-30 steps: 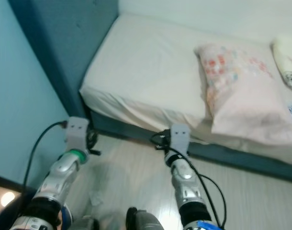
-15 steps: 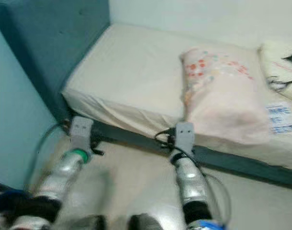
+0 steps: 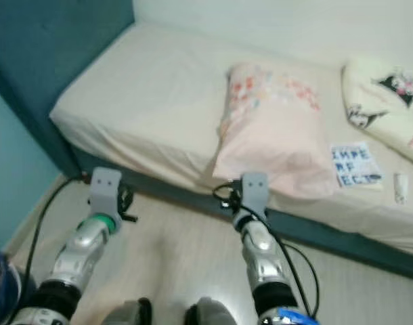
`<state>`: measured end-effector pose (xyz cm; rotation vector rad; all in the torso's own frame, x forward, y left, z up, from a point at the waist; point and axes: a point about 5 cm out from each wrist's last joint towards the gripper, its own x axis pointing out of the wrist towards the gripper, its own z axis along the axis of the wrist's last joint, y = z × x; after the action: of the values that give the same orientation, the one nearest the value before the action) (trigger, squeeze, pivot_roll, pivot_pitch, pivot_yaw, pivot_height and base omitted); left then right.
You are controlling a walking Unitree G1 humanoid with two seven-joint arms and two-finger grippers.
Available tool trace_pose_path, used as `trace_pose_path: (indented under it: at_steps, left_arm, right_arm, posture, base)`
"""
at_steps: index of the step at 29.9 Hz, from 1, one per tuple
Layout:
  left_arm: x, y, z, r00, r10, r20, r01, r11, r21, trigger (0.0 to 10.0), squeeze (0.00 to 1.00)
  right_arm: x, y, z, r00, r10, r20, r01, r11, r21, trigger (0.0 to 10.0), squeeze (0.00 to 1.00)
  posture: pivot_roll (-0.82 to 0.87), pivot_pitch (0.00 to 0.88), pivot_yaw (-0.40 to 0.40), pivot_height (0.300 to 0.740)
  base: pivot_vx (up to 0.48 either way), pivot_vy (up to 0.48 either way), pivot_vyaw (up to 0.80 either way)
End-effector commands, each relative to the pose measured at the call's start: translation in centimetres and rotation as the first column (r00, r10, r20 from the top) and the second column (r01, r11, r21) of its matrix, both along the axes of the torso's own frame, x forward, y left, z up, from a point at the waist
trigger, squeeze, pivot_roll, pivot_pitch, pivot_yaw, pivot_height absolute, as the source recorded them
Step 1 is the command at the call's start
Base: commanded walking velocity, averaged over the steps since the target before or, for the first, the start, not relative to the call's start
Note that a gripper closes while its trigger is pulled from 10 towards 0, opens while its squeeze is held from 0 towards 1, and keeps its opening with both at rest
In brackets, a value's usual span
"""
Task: Clean up the room
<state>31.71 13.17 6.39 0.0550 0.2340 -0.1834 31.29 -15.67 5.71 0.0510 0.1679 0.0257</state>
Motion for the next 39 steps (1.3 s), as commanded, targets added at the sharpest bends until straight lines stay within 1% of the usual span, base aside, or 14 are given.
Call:
trace_pose_path:
  at_steps: [1,9,14,20,26,28,39]
  left_arm:
    - [-0.52,-0.38,-0.68,1.0,-0.009,-0.027,0.009,1.0,-0.001,10.0,0.0]
    - [-0.53,-0.26,-0.64,1.0,-0.012,-0.029,0.012,1.0,0.003,10.0,0.0]
    - [-0.47,-0.44,-0.6,0.999,-0.016,-0.031,0.016,1.0,0.001,10.0,0.0]
    - [-0.41,-0.93,-0.62,0.999,-0.03,-0.036,0.03,1.0,-0.001,10.0,0.0]
    - [-0.44,-0.85,-0.57,0.999,-0.033,-0.037,0.033,0.999,-0.001,10.0,0.0]
    - [-0.5,-0.73,-0.61,0.999,-0.03,-0.038,0.03,1.0,-0.001,10.0,0.0]
    - [-0.52,-0.67,-0.59,0.999,-0.029,-0.041,0.029,1.0,-0.001,10.0,0.0]
  right_arm:
    - [-0.56,-0.74,-0.96,0.998,-0.037,-0.043,0.038,0.999,0.024,10.0,0.0]
    - [-0.72,-0.73,-1.18,0.998,-0.035,-0.051,0.036,0.999,0.021,10.0,0.0]
    - [-0.81,-0.77,-1.25,0.998,-0.038,-0.052,0.039,0.999,0.025,10.0,0.0]
    - [-0.8,-1.05,-1.1,0.998,-0.04,-0.048,0.04,0.999,-0.003,10.0,0.0]
    - [-0.8,-0.96,-1.19,0.997,-0.051,-0.054,0.05,0.999,-0.011,10.0,0.0]
    - [-0.72,-1.0,-1.29,0.996,-0.07,-0.058,0.071,0.997,0.012,10.0,0.0]
    - [-0.62,-0.95,-0.99,0.997,-0.065,-0.047,0.066,0.998,0.007,10.0,0.0]
  posture:
    - [0.04,0.128,0.001,0.74]
    - [0.05,0.137,0.01,0.74]
    - [0.04,0.14,0.014,0.74]
    - [0.04,0.147,0.021,0.74]
    - [0.05,0.15,0.019,0.74]
    - [0.05,0.149,0.017,0.74]
    - [0.05,0.154,0.02,0.74]
  base:
    - [0.0,-0.424,0.0]
    - [0.0,-0.414,0.0]
    - [0.0,-0.391,0.0]
    - [0.0,-0.386,0.0]
    - [0.0,-0.385,0.8]
    - [0.0,-0.386,0.0]
    - [0.0,-0.385,0.0]
